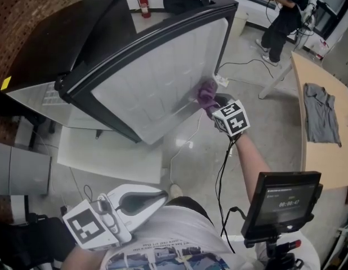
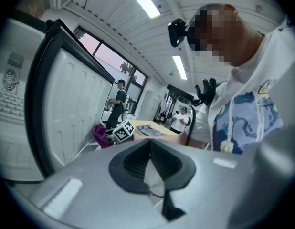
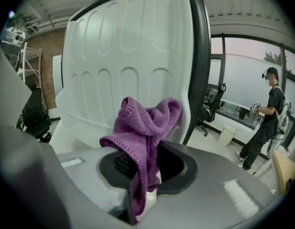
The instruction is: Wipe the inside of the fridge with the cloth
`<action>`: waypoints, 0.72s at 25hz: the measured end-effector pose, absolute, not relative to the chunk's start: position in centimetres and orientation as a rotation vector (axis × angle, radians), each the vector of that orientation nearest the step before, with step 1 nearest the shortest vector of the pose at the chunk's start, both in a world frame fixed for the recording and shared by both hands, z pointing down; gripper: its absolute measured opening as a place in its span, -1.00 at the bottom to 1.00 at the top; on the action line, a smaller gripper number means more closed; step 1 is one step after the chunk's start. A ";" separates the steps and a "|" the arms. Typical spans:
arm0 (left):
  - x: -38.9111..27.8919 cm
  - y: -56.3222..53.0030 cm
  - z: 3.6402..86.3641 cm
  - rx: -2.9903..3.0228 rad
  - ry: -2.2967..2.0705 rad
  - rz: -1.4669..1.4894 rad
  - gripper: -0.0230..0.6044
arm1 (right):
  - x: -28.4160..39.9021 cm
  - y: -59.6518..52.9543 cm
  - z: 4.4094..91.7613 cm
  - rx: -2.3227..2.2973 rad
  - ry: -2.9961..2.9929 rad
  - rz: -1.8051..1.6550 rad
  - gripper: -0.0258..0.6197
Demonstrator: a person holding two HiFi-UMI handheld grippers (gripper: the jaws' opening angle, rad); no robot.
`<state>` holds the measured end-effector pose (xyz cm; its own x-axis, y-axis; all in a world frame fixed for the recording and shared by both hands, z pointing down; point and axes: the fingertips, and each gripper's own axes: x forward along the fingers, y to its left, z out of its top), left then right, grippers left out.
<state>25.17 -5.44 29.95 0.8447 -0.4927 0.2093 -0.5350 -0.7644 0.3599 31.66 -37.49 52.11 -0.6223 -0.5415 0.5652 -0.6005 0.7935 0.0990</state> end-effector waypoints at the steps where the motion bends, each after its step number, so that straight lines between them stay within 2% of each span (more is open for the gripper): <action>1: 25.1 -5.5 30.0 2.613 -0.765 0.143 -0.91 | 31.8 -37.6 52.1 0.850 -2.378 0.112 -0.68; 9: 25.1 -5.9 30.1 2.615 -0.752 0.160 -0.91 | 33.5 -38.3 51.0 0.945 -2.314 0.007 -0.68; 18: 24.9 -5.5 29.7 2.640 -0.724 0.149 -0.91 | 35.9 -36.1 50.0 1.064 -2.349 0.102 -0.68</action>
<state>24.87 -5.46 29.72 0.8602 -0.4676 0.2036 -0.5100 -0.7869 0.3473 35.86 -36.13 50.01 -0.5330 -0.6719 0.5143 -0.7139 0.6834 0.1530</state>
